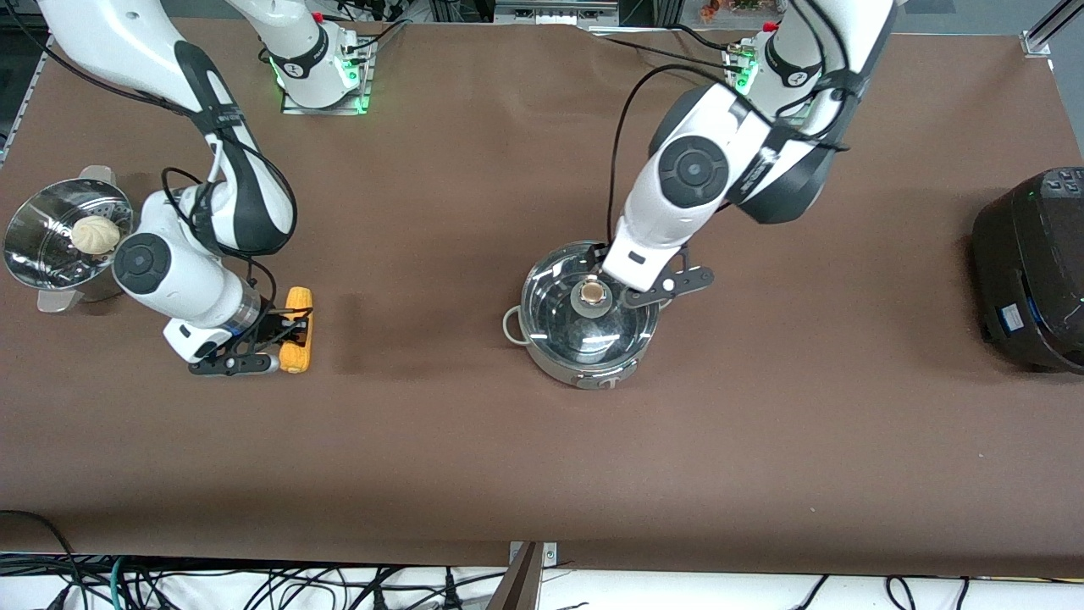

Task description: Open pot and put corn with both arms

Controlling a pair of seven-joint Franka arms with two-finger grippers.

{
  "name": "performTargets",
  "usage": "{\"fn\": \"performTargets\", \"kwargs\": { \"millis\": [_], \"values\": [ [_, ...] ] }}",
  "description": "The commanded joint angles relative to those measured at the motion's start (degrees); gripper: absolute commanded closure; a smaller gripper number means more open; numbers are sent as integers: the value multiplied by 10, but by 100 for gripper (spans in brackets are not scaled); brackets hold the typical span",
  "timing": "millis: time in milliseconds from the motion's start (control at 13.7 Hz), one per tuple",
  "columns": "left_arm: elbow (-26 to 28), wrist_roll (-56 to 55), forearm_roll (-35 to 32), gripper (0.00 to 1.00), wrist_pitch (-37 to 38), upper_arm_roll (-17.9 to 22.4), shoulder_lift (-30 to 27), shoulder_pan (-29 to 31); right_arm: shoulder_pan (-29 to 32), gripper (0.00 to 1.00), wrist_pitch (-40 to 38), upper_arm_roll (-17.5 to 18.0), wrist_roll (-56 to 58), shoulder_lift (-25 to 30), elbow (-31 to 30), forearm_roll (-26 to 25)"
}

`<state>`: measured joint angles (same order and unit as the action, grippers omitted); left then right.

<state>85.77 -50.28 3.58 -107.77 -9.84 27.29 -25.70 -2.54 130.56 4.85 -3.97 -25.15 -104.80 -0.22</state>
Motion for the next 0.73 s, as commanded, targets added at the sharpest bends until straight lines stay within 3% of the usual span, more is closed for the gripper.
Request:
{"fn": "performTargets", "kwargs": {
  "millis": [0, 437, 655],
  "values": [
    [-64, -5, -39, 5, -13, 3, 50, -20, 2, 95, -121, 2, 8, 20, 72, 7],
    [-65, -6, -72, 5, -85, 3, 90, -42, 2, 95, -367, 0, 7, 20, 268, 30],
    [-65, -1, -98, 5, -85, 3, 95, -42, 3, 96, -433, 2, 6, 20, 344, 29]
  ]
}}
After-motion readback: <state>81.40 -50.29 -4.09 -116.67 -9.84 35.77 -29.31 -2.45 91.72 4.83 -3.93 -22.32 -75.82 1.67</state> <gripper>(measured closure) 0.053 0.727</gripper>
